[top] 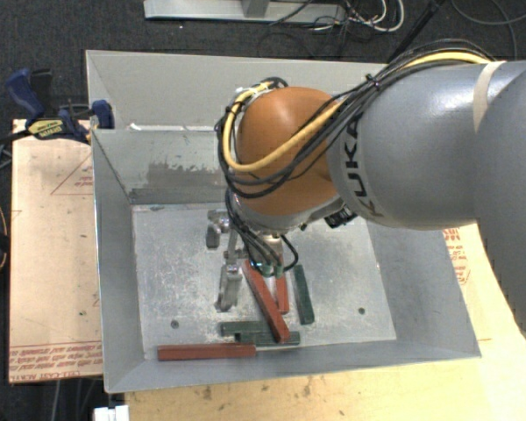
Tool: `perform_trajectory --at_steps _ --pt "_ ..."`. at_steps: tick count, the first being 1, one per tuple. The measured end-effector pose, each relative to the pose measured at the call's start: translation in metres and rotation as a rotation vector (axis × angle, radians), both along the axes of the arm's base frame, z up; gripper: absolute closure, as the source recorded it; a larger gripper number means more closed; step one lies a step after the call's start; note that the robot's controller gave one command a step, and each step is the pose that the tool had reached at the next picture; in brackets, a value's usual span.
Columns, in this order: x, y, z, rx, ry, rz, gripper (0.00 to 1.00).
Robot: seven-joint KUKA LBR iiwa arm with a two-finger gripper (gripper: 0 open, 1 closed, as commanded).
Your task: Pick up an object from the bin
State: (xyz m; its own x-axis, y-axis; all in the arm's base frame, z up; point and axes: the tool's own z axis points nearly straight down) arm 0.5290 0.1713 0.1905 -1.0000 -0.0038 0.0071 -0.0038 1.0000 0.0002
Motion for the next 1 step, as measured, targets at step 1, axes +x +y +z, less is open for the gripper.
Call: perform_trajectory --at_steps 1 --pt "0.0019 -0.0008 0.004 0.001 -0.007 -0.003 0.0"
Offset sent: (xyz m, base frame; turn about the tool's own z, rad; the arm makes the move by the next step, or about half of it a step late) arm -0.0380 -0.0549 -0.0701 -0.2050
